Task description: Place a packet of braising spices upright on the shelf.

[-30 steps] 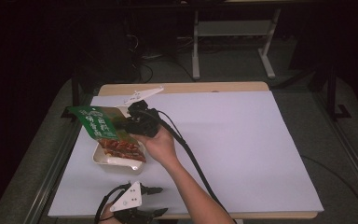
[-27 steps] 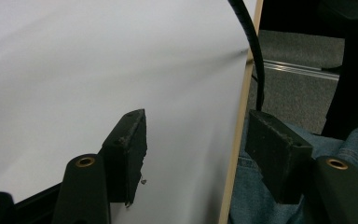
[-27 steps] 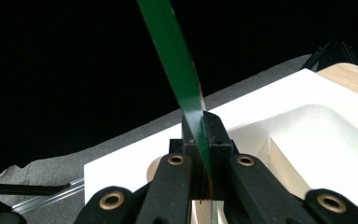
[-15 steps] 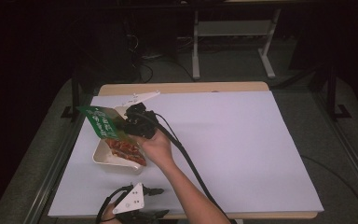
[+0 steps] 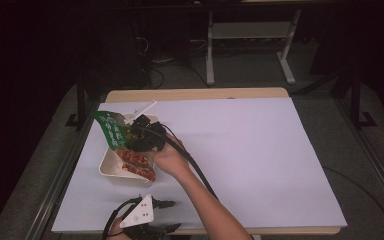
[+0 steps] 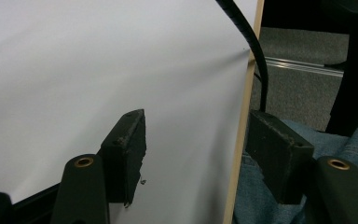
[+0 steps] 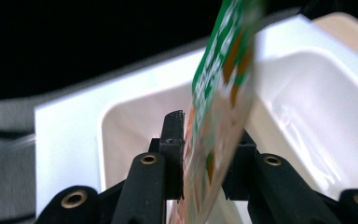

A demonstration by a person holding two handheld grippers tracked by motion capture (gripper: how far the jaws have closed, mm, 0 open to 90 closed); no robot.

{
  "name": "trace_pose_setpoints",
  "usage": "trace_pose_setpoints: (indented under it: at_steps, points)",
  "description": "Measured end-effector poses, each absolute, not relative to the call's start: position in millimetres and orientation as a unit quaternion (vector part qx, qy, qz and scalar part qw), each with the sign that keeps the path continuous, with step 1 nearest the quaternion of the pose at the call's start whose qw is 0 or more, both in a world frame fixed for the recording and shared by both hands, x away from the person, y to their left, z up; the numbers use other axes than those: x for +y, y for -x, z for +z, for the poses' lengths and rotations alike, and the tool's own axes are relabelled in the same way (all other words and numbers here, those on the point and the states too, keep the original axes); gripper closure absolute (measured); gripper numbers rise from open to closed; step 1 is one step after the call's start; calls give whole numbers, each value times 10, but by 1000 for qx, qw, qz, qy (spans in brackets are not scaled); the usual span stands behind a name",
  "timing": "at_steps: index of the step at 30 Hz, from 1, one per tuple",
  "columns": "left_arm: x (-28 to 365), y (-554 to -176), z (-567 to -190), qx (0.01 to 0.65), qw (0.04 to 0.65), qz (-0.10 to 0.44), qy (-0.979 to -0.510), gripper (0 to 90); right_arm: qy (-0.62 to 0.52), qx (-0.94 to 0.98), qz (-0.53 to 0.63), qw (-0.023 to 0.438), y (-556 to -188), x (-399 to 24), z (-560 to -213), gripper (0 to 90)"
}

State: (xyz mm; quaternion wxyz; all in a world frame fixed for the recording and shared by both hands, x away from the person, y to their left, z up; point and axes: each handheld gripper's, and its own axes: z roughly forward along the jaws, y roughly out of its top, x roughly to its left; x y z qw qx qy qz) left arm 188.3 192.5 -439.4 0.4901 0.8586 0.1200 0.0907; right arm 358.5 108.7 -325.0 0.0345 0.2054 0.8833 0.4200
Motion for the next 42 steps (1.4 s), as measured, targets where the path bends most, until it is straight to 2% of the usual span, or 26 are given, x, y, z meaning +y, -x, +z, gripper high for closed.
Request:
trace_pose_setpoints:
  at_steps: [6, 11, 17, 28, 42]
  points:
    - [1928, -1877, -4395, 120, 490, 87, -859, 379, -188, 905, 379, 36, -3603, 1188, -3371, 818]
    - [1916, -1866, -4401, 117, 489, 85, -860, 378, -208, 892, 401, 18, -3603, 1135, -3403, 879]
    - [1897, -1849, -4400, 108, 488, 85, -862, 378, -221, 866, 448, -4, -3543, 1019, -3382, 886]
    - [1866, -1816, -4396, 99, 497, 74, -859, 365, -247, 822, 514, -11, -3423, 891, -3335, 888]
    - [1857, -1827, -4415, 93, 490, 71, -864, 362, -291, 804, 518, 9, -3504, 937, -3694, 888]
